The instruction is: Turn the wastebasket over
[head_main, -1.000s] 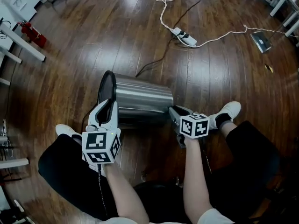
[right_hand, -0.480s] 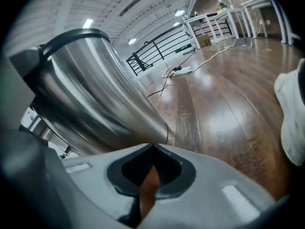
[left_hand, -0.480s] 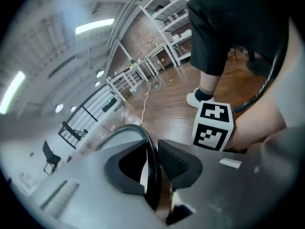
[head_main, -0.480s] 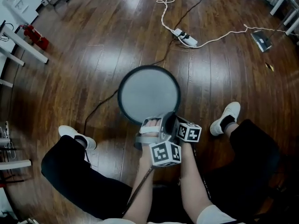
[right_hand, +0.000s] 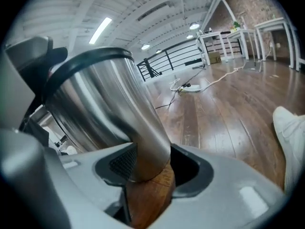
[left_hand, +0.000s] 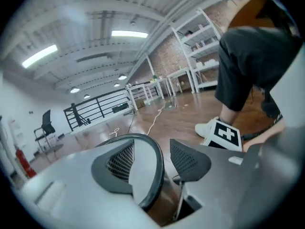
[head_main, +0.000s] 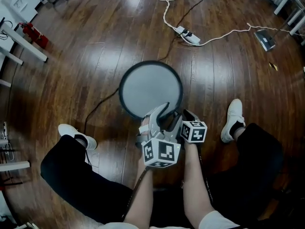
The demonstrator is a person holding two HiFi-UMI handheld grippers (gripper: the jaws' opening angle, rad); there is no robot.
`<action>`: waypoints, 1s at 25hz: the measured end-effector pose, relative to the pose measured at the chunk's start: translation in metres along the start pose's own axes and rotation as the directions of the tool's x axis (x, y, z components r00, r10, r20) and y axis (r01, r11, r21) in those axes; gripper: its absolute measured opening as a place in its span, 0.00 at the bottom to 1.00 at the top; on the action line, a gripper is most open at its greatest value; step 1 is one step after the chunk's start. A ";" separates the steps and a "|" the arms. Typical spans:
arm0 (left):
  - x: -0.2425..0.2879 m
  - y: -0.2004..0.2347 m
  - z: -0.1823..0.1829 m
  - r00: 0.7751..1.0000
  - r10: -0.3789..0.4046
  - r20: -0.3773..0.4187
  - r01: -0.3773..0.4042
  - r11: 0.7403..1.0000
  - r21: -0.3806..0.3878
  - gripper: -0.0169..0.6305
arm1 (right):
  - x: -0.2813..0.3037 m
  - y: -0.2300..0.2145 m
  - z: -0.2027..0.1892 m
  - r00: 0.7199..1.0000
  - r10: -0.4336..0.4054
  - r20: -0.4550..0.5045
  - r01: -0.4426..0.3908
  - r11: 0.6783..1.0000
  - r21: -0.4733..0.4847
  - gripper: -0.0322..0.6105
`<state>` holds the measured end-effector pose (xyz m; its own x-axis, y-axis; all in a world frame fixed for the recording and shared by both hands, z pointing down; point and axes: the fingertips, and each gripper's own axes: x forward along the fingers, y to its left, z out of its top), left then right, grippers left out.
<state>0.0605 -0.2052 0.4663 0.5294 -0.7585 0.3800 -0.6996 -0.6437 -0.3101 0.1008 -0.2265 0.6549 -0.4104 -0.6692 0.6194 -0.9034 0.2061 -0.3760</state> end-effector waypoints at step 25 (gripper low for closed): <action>-0.221 0.054 0.071 0.905 0.327 0.273 -0.217 0.905 -0.365 0.05 | -0.262 0.183 0.132 0.852 0.329 0.408 -0.077 0.849 -0.523 0.04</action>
<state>-0.0601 -0.0794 0.3035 0.3813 -0.9244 0.0041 -0.9234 -0.3811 -0.0455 0.0594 -0.1076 0.3331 -0.5963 -0.7934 0.1226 -0.7999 0.6001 -0.0063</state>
